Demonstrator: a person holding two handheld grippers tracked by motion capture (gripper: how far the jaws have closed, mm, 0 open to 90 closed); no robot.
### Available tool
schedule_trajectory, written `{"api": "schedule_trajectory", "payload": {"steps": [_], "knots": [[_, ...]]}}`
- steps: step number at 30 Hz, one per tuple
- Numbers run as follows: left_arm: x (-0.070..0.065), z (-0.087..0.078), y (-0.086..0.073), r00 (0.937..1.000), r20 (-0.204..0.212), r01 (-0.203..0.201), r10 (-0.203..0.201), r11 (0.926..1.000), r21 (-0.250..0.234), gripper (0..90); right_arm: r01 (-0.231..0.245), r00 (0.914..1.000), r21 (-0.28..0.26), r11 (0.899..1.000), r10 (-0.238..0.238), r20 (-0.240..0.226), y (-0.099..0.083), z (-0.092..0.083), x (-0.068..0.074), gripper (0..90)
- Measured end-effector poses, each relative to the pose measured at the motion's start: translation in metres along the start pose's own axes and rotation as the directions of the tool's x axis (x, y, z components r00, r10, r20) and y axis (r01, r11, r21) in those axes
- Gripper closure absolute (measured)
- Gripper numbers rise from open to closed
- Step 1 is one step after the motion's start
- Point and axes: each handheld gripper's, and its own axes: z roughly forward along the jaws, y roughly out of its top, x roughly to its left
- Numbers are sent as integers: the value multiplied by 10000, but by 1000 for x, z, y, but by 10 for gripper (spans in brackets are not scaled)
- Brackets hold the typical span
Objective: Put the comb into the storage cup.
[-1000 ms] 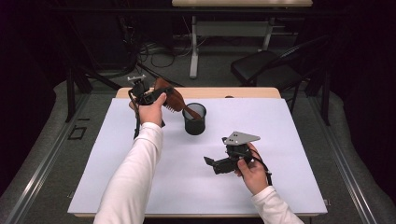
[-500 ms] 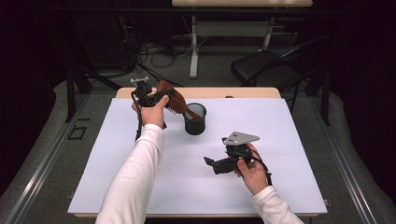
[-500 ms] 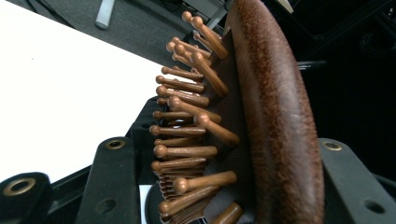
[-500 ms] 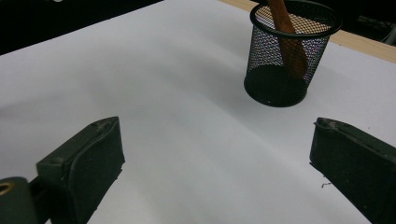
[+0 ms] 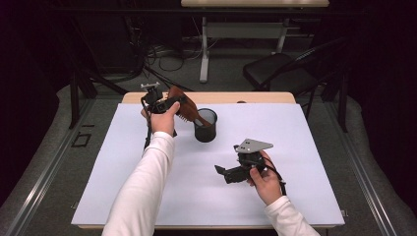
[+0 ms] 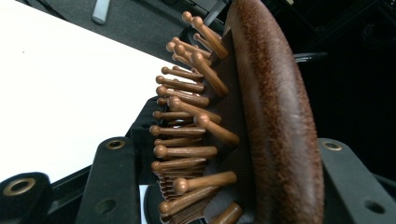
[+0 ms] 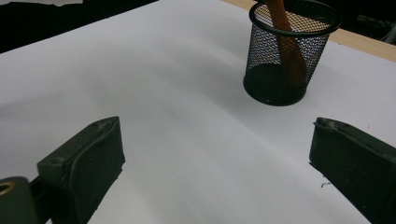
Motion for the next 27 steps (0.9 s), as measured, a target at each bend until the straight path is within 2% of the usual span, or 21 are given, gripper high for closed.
{"api": "schedule_trajectory", "payload": {"steps": [19, 27], "knots": [[0, 5, -2, 9996, 26, -290, 289, 9991, 309, 481, 49, 10000, 42, 10000, -49, -31, -1, 1, 0, 27], [1, 6, 0, 9970, 219, -748, 738, 9960, 481, 478, 73, 10000, 69, 9999, -72, -43, -1, 1, 0, 27]]}}
